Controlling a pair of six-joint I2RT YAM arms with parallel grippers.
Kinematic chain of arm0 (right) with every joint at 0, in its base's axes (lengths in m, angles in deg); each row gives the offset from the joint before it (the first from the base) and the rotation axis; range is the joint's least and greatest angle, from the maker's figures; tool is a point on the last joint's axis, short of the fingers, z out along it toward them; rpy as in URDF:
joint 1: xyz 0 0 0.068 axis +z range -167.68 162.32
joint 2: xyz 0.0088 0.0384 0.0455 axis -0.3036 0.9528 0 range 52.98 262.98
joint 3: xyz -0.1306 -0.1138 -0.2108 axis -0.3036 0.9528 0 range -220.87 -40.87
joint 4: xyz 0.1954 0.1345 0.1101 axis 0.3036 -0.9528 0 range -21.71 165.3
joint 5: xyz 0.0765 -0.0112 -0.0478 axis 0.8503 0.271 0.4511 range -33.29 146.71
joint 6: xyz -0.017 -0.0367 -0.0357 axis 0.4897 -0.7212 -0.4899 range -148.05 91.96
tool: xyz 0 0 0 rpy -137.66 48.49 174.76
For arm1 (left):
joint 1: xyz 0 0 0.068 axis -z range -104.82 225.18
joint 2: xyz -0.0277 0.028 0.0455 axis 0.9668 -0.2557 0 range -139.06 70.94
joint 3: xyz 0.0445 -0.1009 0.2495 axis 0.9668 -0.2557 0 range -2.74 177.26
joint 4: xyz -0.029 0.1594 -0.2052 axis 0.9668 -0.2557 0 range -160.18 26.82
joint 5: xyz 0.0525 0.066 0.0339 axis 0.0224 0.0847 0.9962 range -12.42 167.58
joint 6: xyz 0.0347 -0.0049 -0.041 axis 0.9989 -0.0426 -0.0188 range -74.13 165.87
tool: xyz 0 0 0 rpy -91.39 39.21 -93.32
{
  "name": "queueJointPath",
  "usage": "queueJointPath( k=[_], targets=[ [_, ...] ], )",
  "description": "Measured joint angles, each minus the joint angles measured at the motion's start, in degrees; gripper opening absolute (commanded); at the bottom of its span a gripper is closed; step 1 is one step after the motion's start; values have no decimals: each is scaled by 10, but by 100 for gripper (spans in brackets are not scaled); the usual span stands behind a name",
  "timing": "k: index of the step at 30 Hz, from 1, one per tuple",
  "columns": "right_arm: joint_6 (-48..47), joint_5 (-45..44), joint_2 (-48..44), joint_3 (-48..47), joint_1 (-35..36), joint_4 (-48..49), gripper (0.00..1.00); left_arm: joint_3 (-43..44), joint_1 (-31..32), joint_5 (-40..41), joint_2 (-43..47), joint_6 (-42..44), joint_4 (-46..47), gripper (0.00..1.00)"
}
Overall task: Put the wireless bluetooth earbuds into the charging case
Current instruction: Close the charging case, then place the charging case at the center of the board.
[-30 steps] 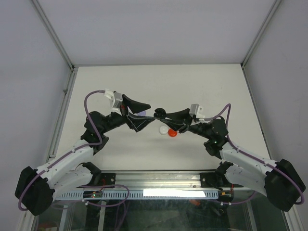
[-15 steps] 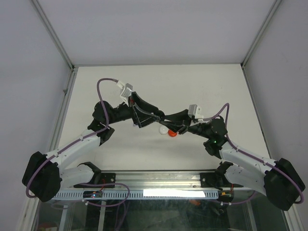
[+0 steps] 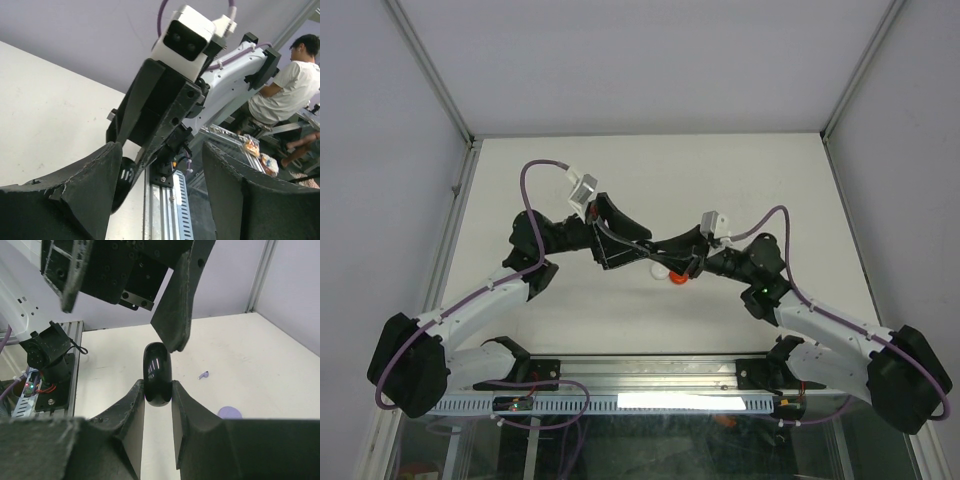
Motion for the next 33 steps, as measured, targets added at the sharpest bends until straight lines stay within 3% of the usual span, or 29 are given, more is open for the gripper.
queueJointPath(
  k=[4,7,14,21,28,33],
  targets=[
    [0,3,0,-8,0,-42,0,0,0,-14,0,5,-1,66],
    [0,2,-5,-14,-3,-90,0,1,0,5,13,35,-54,69],
    [0,-4,-24,-19,-51,-206,0,28,0,194,60,112,-261,74],
    [85,-132,-11,-26,-132,-302,0,45,-8,368,50,151,-422,82],
    [178,-158,66,-28,-234,-350,0,45,-12,487,23,167,-496,96],
    [224,-128,153,-37,-275,-354,0,45,-23,542,-10,167,-517,99]
  ],
)
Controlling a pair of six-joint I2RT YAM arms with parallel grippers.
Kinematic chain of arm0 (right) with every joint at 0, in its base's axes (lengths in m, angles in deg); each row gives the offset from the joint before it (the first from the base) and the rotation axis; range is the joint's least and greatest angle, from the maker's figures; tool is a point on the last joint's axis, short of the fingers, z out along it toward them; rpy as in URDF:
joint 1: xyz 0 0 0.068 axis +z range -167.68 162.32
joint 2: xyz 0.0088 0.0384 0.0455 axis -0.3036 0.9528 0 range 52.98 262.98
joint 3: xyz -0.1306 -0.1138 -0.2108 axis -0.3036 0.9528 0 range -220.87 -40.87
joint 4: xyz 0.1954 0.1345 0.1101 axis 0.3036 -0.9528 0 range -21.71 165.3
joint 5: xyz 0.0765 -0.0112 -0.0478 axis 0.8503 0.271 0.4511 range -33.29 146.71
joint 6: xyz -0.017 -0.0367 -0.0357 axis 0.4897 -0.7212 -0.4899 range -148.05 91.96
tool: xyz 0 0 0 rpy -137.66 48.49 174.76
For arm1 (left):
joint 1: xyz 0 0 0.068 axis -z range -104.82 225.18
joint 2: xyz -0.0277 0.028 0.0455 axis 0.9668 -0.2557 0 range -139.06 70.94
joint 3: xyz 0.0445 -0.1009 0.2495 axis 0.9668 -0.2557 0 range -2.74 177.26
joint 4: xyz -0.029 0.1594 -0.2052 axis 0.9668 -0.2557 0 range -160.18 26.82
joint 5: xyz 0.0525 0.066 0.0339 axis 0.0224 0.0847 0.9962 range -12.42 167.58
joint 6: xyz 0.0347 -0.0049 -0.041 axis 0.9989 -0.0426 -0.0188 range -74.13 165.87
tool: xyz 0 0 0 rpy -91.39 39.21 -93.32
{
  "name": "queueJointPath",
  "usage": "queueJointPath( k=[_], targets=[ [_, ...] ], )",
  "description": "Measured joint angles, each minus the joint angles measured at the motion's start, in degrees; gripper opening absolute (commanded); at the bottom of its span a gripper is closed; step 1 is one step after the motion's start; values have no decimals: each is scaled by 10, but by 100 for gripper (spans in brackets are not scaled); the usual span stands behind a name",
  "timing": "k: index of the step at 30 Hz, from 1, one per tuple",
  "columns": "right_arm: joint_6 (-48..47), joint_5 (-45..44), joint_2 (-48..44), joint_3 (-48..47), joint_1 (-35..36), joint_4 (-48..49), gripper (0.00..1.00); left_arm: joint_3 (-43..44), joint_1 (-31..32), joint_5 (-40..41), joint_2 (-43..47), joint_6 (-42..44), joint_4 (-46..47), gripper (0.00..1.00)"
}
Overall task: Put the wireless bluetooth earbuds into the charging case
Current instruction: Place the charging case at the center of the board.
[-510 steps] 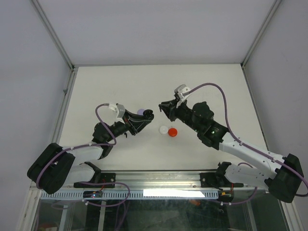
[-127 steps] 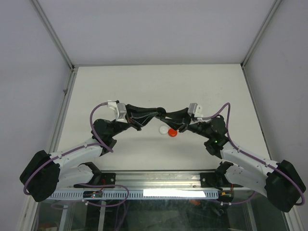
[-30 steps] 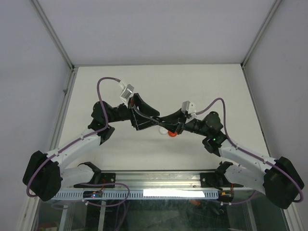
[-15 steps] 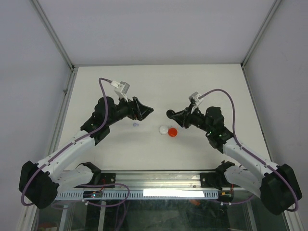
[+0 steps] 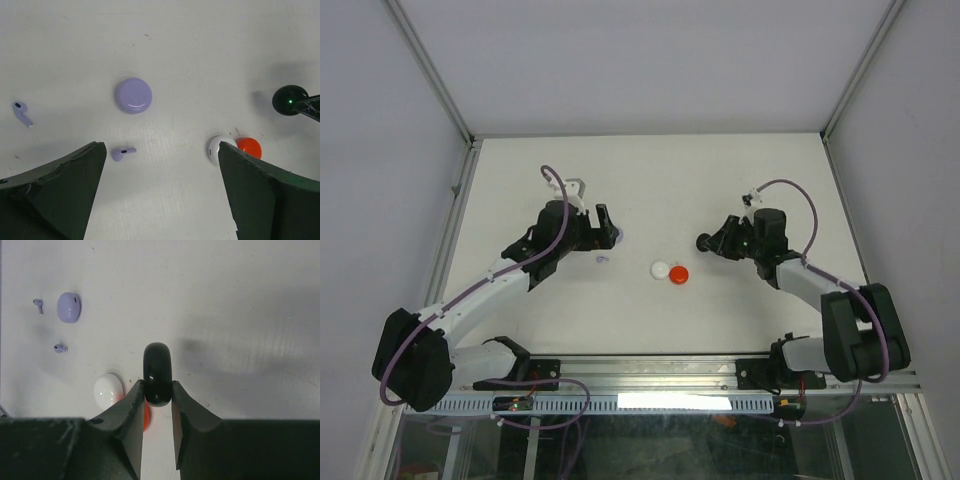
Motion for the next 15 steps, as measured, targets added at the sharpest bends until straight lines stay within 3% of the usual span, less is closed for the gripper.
queueJointPath(
  k=[6,15],
  targets=[
    [50,45,101,-12,-15,19,6,4,-7,17,-58,0,-4,96],
    [81,96,173,-40,-15,41,32,84,-7,46,-181,17,-30,93]
  ],
)
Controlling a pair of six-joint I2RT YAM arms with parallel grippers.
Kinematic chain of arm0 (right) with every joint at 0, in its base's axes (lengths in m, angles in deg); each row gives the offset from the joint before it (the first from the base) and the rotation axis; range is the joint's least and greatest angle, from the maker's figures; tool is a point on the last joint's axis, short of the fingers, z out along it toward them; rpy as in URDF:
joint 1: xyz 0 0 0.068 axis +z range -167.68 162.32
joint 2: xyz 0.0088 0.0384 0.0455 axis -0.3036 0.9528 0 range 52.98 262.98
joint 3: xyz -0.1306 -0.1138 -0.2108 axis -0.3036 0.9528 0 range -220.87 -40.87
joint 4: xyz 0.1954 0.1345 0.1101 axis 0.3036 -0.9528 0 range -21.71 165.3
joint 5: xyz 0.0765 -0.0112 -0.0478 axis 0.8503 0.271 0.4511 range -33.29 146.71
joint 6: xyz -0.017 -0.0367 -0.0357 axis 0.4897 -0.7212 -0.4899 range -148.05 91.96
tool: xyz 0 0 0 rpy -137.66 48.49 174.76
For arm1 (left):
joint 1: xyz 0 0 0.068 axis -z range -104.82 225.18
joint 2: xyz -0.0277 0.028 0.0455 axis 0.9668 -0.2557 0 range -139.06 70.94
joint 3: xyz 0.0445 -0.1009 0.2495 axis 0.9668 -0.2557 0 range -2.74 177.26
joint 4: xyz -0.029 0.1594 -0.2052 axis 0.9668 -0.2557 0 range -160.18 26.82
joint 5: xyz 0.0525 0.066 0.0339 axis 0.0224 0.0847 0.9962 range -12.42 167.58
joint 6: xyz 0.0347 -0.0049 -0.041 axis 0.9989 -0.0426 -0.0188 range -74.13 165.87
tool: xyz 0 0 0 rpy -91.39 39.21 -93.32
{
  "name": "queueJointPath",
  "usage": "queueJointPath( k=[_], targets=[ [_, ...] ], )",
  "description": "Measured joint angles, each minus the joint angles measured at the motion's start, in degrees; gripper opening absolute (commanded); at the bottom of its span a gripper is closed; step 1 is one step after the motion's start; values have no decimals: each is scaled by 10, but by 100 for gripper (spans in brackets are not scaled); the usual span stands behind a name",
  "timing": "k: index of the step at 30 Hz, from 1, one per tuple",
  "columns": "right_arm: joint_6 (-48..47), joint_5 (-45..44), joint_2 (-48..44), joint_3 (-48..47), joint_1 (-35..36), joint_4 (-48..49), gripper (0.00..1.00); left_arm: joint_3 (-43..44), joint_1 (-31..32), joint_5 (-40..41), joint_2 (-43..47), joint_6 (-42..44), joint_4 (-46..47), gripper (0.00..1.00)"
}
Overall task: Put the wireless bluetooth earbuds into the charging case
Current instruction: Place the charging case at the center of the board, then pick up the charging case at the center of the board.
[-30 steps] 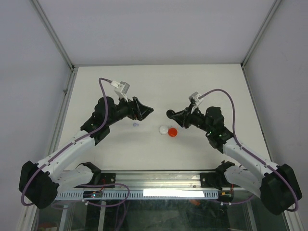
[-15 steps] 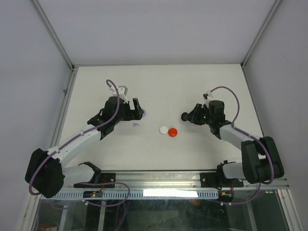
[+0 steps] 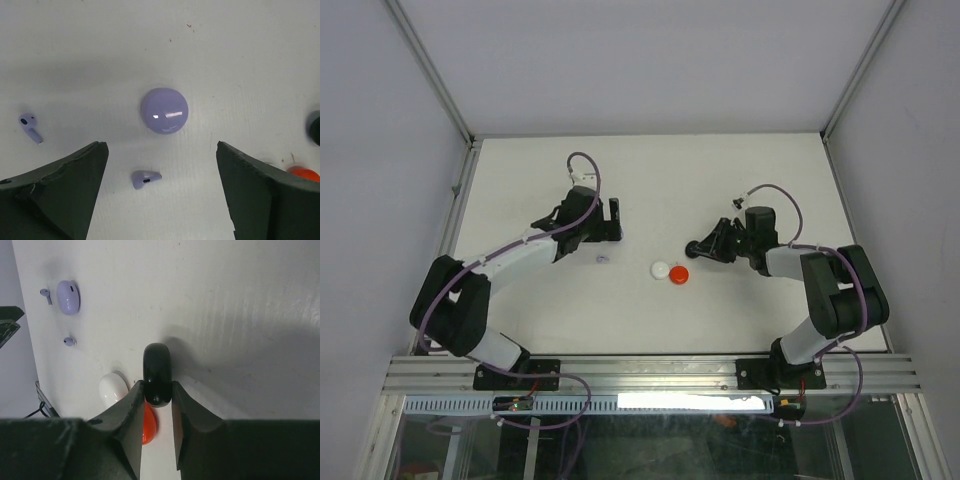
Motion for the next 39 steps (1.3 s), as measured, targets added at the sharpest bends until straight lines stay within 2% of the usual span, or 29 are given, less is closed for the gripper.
queueJointPath(
  k=[7,11,21,30,39],
  targets=[
    [-7,-13,-8,2,0,-30,51,63,0,15,-100,17,-22,88],
    [-21,-35,-52,8,0,-65,58,91,0,19,-146,32,-39,86],
    [-55,-70,-141,13,0,-115,60,130,0,8,-186,104,-68,75],
    [-59,-68,-165,27,3,-122,61,152,0,-32,-221,169,-75,73],
    [-61,-64,-176,27,10,-121,60,167,-1,-65,-233,208,-82,56]
  ],
)
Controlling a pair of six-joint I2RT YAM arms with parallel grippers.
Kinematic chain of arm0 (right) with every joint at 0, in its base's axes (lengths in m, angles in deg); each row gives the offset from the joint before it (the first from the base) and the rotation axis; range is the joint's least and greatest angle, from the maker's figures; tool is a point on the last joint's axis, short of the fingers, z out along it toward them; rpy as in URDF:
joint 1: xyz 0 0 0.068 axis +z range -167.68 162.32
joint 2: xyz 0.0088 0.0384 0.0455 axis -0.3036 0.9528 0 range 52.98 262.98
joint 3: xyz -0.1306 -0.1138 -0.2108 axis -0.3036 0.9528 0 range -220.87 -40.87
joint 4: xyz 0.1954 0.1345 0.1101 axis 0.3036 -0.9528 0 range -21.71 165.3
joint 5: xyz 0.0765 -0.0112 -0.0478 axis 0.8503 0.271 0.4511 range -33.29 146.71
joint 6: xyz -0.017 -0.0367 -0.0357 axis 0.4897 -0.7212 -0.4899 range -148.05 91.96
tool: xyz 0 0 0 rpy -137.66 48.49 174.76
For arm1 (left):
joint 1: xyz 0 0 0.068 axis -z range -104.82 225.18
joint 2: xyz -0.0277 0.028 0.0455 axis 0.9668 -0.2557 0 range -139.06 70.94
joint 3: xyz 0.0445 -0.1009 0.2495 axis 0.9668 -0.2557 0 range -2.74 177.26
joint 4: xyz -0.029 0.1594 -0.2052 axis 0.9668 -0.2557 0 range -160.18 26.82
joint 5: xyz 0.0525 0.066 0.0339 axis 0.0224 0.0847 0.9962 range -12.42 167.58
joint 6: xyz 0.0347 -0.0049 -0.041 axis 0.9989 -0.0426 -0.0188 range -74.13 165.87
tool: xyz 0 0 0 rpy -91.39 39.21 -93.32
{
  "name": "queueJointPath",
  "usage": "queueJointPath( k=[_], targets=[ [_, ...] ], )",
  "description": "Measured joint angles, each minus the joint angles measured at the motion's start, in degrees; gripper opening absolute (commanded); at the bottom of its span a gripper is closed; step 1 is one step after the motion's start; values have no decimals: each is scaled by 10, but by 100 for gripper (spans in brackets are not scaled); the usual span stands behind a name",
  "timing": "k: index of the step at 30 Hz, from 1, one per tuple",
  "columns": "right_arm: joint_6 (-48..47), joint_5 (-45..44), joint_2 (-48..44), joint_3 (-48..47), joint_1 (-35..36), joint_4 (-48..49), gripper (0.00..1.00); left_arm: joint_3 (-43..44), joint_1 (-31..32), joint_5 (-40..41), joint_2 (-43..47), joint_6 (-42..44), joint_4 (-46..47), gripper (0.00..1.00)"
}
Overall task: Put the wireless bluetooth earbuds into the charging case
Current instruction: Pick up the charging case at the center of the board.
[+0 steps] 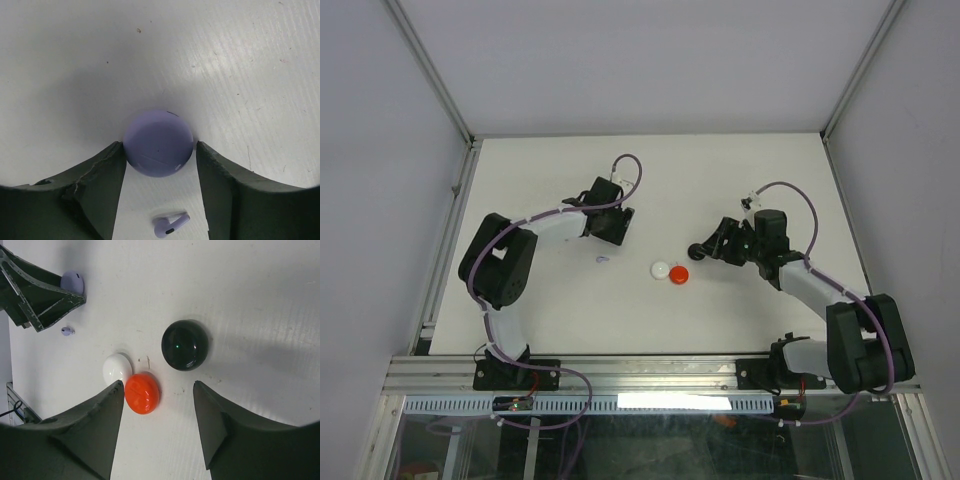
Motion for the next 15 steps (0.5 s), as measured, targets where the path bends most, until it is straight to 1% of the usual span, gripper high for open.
queueJointPath(
  k=[3,5,8,11,15],
  targets=[
    [0,0,-5,0,3,0,60,0,-3,-4,0,5,0,48],
    [-3,2,-10,0,7,0,60,0,-4,-11,0,10,-1,45],
    [-10,9,-17,-2,14,-5,60,0,1,-17,2,25,-1,45],
    [-16,15,-26,-7,21,-12,60,-12,19,-29,15,47,3,45],
    [-29,33,-42,-21,24,-17,60,-45,56,-47,67,81,11,45]
  ],
)
